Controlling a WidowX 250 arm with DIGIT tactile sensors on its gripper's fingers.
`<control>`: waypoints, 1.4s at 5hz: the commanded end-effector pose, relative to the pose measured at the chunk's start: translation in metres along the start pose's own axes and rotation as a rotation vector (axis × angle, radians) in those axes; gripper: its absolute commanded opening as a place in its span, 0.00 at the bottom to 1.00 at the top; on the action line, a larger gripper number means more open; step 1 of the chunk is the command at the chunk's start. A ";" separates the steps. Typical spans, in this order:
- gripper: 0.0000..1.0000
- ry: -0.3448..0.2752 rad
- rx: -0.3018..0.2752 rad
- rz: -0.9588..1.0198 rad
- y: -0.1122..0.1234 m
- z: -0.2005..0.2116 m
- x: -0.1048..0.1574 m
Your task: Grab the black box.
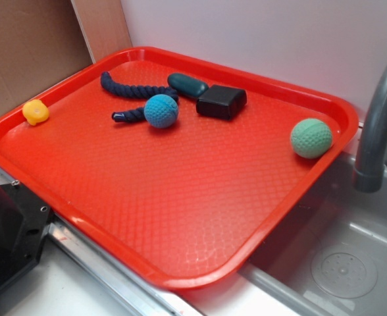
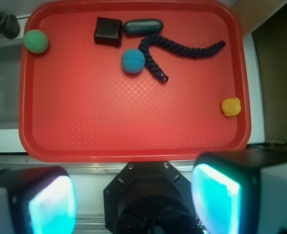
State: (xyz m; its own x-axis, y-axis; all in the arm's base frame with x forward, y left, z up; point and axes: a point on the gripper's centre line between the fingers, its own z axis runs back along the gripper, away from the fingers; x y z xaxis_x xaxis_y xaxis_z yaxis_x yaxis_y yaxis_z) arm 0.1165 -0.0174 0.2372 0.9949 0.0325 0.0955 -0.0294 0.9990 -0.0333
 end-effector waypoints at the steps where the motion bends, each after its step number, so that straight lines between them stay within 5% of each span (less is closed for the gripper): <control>1: 1.00 0.000 0.000 0.000 0.000 0.000 0.000; 3: 1.00 -0.249 0.031 -0.496 -0.003 -0.021 0.089; 4: 1.00 -0.265 -0.001 -0.677 -0.012 -0.014 0.097; 6: 1.00 -0.265 -0.001 -0.677 -0.012 -0.014 0.097; 7: 1.00 -0.183 0.090 -0.724 -0.005 -0.063 0.124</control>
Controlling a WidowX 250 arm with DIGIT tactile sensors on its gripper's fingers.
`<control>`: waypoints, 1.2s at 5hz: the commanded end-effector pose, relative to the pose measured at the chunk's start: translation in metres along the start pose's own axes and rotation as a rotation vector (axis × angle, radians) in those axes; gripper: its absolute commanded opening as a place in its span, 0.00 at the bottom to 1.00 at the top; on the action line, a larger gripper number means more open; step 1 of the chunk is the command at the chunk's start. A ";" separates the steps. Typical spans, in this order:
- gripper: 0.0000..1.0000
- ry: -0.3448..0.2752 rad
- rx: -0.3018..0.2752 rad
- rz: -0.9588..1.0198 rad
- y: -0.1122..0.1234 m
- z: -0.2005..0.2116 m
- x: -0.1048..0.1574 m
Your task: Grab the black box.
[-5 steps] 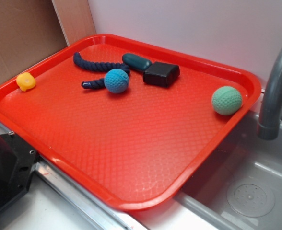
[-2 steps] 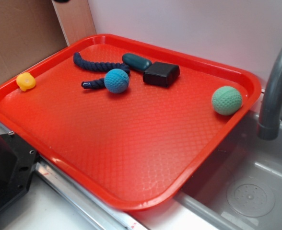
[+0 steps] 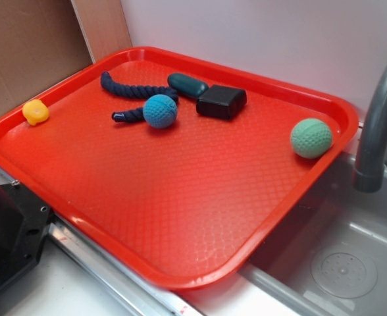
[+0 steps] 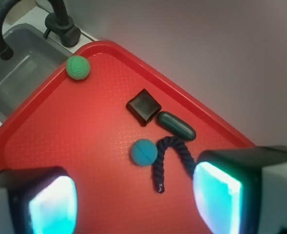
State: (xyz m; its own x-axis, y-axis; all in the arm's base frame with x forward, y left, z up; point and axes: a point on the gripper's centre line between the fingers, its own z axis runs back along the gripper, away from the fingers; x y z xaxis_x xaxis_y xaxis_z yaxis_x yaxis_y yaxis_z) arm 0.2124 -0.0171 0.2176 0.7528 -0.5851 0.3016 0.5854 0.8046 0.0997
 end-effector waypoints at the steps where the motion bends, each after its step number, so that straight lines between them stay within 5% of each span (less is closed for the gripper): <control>1: 1.00 0.125 0.026 -0.152 0.022 -0.080 0.043; 3: 1.00 0.138 -0.040 -0.347 0.009 -0.156 0.059; 6: 1.00 0.125 -0.032 -0.343 0.020 -0.196 0.056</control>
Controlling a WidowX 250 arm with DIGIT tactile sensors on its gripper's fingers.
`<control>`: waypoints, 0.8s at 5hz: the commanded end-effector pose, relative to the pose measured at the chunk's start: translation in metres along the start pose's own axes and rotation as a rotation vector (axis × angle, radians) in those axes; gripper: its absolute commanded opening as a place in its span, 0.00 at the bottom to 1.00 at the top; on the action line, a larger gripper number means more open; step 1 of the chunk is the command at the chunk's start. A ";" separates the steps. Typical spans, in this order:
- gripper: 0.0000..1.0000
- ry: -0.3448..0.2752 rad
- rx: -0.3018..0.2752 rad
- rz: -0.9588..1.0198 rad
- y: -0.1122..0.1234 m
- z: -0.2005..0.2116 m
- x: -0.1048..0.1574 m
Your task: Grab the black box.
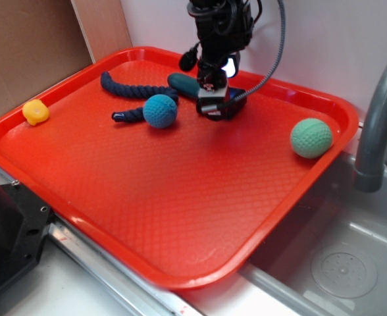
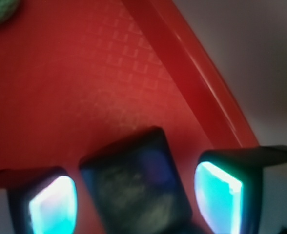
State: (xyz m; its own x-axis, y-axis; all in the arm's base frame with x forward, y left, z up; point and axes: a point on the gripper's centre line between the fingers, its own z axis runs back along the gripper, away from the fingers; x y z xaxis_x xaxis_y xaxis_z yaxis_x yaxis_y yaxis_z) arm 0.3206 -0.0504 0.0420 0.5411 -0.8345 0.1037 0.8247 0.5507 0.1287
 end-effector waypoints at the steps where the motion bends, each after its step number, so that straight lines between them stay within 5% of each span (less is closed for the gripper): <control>1: 1.00 -0.037 -0.009 0.003 0.001 0.009 0.002; 4: 1.00 -0.017 -0.123 -0.016 -0.019 -0.009 -0.002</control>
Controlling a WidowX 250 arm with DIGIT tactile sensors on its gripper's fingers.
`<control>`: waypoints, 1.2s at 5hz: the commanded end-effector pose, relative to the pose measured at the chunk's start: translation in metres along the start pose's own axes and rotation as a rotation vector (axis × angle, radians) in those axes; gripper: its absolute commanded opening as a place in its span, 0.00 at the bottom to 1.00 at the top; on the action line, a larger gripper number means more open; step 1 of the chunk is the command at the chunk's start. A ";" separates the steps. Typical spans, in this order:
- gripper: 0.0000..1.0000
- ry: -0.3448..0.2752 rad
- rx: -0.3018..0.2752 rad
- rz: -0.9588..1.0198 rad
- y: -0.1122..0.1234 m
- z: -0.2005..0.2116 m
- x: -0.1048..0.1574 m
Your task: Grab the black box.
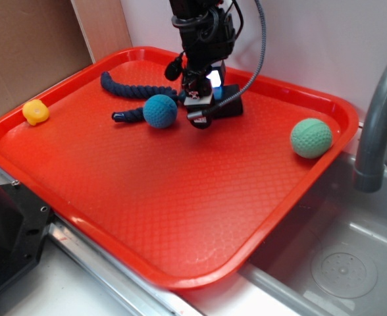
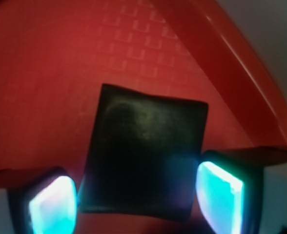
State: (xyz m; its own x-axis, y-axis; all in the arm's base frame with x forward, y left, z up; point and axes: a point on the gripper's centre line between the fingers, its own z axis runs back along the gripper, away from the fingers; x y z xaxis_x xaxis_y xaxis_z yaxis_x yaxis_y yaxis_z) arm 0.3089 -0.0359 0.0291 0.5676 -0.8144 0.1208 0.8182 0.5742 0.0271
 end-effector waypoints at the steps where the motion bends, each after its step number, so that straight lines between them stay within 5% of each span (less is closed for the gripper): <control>1: 1.00 -0.014 0.001 -0.070 -0.039 0.014 0.024; 4: 1.00 0.004 0.026 0.132 -0.035 0.030 0.034; 5: 1.00 0.007 -0.019 0.182 -0.029 0.023 0.029; 6: 0.11 0.096 -0.093 0.333 0.000 -0.027 0.005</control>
State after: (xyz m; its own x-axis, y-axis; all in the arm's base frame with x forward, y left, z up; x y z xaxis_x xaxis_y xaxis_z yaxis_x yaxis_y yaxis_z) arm 0.3182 -0.0372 0.0130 0.7918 -0.6096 0.0380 0.6106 0.7884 -0.0748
